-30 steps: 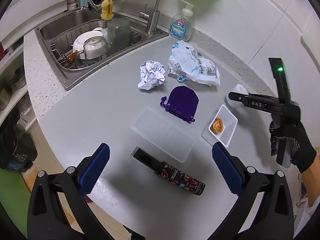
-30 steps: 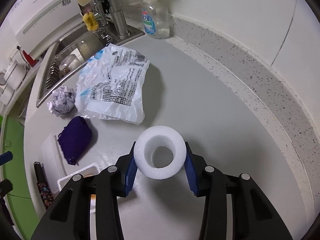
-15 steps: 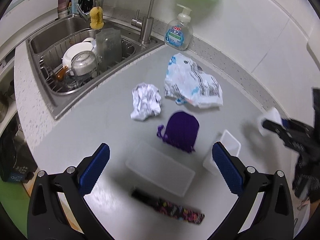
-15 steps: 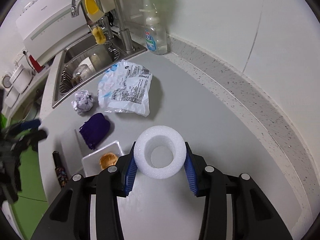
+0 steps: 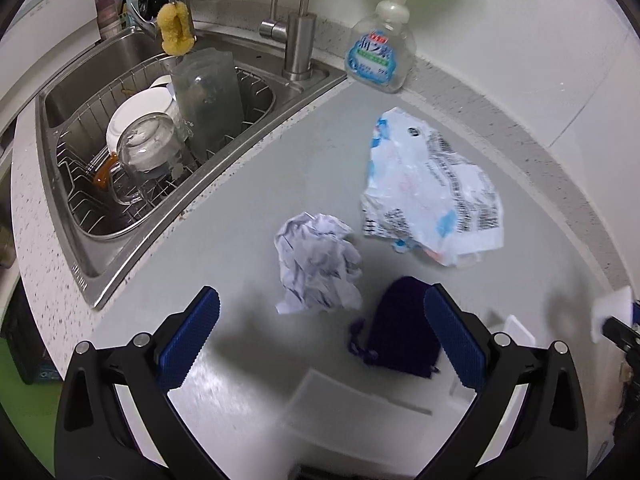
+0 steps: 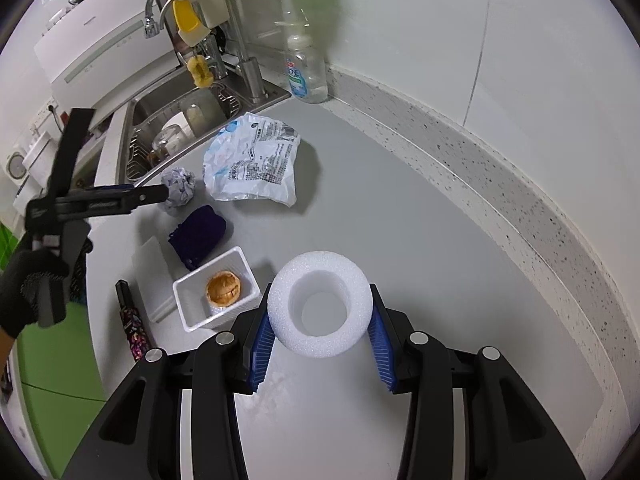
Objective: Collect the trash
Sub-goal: 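Grasp the white foam cup with the right gripper while the left gripper approaches the paper ball, then grasp the crumpled white paper ball with the left gripper and lift it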
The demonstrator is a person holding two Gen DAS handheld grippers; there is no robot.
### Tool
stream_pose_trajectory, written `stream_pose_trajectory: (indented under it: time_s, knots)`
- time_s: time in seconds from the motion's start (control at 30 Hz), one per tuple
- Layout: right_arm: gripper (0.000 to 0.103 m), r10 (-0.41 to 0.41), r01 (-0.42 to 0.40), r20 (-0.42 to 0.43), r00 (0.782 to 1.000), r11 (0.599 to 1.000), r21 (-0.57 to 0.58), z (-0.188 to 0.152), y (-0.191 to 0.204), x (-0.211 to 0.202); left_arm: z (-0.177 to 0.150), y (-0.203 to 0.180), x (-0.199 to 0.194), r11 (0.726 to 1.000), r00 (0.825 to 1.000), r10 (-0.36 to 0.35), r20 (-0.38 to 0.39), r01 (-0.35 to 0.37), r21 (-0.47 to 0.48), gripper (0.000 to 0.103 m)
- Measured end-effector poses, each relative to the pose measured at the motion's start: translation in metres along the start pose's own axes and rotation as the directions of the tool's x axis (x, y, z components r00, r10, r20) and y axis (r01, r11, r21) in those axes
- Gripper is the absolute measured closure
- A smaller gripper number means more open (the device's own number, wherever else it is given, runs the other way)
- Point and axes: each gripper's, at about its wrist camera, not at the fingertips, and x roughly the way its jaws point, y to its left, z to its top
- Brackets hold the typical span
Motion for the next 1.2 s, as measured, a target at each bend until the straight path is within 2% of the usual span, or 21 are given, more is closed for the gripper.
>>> stream_pose_trajectory:
  time_s: [0.23, 0.3, 0.37, 0.43, 0.47, 0.63, 0.83, 1.2]
  knots:
    - [0.061, -0.003, 0.003, -0.009, 1.0, 1.0, 0.012, -0.008, -0.004, -0.001, 0.008, 0.005, 0.022, 1.0, 1.0, 0.019, -0.015, -0.019, 0.014, 0.003]
    - [0.061, -0.004, 0.004, -0.013, 1.0, 1.0, 0.015, -0.01, -0.006, -0.001, 0.009, 0.004, 0.025, 1.0, 1.0, 0.023, -0.012, -0.023, 0.02, 0.006]
    - [0.061, -0.006, 0.006, -0.015, 1.0, 1.0, 0.017, -0.011, -0.006, -0.001, 0.01, 0.003, 0.028, 0.999, 0.999, 0.03, -0.024, -0.03, 0.023, 0.04]
    - [0.061, -0.006, 0.007, -0.015, 1.0, 1.0, 0.016, -0.012, -0.006, -0.002, 0.01, 0.002, 0.031, 0.999, 0.999, 0.026, -0.038, -0.025, 0.023, 0.056]
    - [0.061, -0.005, 0.005, -0.015, 1.0, 1.0, 0.018, -0.014, -0.007, -0.002, 0.01, 0.001, 0.032, 0.999, 0.999, 0.027, -0.043, -0.026, 0.027, 0.059]
    - [0.061, -0.001, 0.001, -0.008, 1.0, 1.0, 0.016, -0.014, -0.004, -0.005, 0.008, -0.002, 0.027, 0.999, 0.999, 0.031, -0.023, -0.03, 0.037, 0.065]
    - [0.061, 0.01, -0.01, 0.005, 1.0, 1.0, 0.0, -0.013, 0.006, -0.01, 0.002, -0.004, 0.007, 0.998, 0.999, 0.031, 0.015, -0.032, 0.048, 0.066]
    - [0.061, 0.052, -0.049, 0.05, 0.997, 0.996, -0.069, -0.012, 0.053, -0.028, -0.033, 0.001, -0.07, 0.998, 0.994, 0.028, 0.11, -0.034, 0.062, 0.066]
